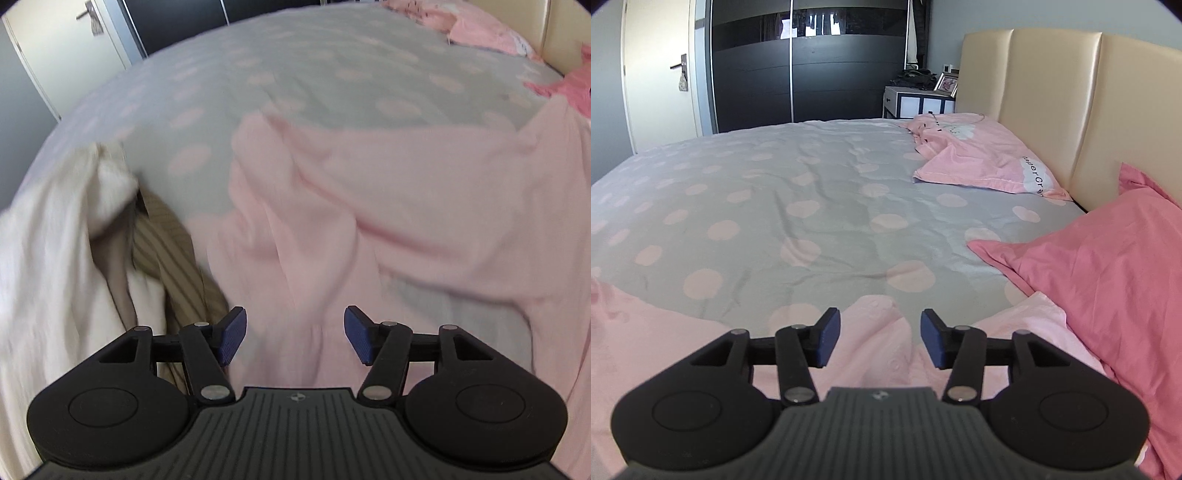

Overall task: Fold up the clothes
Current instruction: 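Lay the pink garment flat on the bed and open both tools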

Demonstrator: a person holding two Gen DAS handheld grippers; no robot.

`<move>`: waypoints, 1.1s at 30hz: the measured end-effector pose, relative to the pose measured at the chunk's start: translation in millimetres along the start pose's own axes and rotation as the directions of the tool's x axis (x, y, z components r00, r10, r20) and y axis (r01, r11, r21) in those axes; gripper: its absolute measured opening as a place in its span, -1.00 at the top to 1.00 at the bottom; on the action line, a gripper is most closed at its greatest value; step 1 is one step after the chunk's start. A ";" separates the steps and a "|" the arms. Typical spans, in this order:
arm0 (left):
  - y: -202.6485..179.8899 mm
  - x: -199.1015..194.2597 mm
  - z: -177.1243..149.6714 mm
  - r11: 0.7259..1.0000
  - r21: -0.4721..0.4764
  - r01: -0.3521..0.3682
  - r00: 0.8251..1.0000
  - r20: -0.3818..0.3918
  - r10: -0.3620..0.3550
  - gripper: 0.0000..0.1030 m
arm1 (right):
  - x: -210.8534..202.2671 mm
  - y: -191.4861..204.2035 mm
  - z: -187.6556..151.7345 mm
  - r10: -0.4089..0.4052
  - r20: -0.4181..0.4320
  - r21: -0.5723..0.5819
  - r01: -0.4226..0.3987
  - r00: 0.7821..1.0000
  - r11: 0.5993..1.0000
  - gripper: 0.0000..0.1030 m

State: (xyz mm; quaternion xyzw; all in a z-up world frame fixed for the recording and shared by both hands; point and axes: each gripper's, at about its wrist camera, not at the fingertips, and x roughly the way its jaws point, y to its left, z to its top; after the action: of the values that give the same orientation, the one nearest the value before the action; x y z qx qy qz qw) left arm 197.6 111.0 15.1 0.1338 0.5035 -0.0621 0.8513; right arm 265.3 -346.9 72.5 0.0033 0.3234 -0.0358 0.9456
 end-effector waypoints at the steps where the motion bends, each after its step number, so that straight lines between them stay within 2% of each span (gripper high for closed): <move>1: -0.3 5.3 -6.9 1.000 -0.006 -0.005 1.000 -0.020 0.004 0.13 | -6.3 -0.9 -0.5 0.006 -0.001 0.004 -0.006 1.000 1.000 -0.09; 2: 0.8 10.1 -12.8 1.000 -0.019 -0.004 0.999 -0.042 0.003 0.38 | -13.6 -2.7 -1.7 0.012 -0.001 0.011 -0.012 1.000 1.000 -0.11; 3: 4.1 11.4 -15.4 0.999 -0.037 0.001 0.999 -0.052 -0.003 0.90 | -21.2 -4.9 -3.3 0.018 0.001 0.022 -0.018 1.000 1.000 -0.12; 4: 8.8 7.8 -15.2 0.998 -0.055 0.005 0.999 -0.043 -0.008 0.98 | -28.1 -7.9 -5.4 0.022 -0.001 0.032 -0.022 1.000 0.999 -0.14; 8: 31.4 -22.2 -4.8 0.993 -0.111 0.028 0.999 0.020 -0.026 1.00 | -54.1 -20.6 -13.4 0.030 -0.007 0.067 -0.030 1.000 0.997 -0.16; 10: 46.9 -43.9 6.4 0.991 -0.130 0.020 0.998 0.055 -0.013 1.00 | -62.5 -26.8 -16.1 0.027 -0.004 0.076 -0.026 1.000 0.997 -0.17; 14: 85.3 -83.7 33.8 0.985 -0.162 -0.058 0.991 0.114 0.077 1.00 | -65.9 -37.5 -18.6 0.005 -0.003 0.093 -0.005 1.000 0.996 -0.18; 17: 113.1 -105.4 55.0 0.975 -0.167 -0.149 0.976 0.132 0.172 1.00 | -60.4 -41.9 -19.1 -0.004 -0.018 0.095 0.006 1.000 0.995 -0.18; 23: 161.1 -108.9 92.6 0.932 -0.154 -0.327 0.931 0.117 0.346 1.00 | -40.3 -46.7 -17.9 -0.020 -0.058 0.085 0.025 0.998 0.996 -0.18; 28: 186.4 -84.9 130.4 0.898 -0.106 -0.427 0.891 0.121 0.438 1.00 | -21.8 -44.6 -20.6 -0.022 -0.099 0.059 0.028 0.995 0.998 -0.18; 31: 195.2 -64.9 152.4 0.868 -0.067 -0.491 0.858 0.135 0.496 1.00 | -8.9 -43.6 -22.2 -0.031 -0.121 0.044 0.037 0.992 0.998 -0.18; 33: 200.9 -52.7 162.1 0.840 -0.064 -0.539 0.827 0.152 0.542 1.00 | -1.4 -42.6 -22.3 -0.038 -0.129 0.040 0.043 0.991 0.998 -0.18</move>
State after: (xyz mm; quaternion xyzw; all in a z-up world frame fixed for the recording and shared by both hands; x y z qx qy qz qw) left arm 356.6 254.6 168.4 0.2572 0.3740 0.1749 0.8737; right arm 247.6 -388.6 56.4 0.0192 0.3826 -0.0616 0.9217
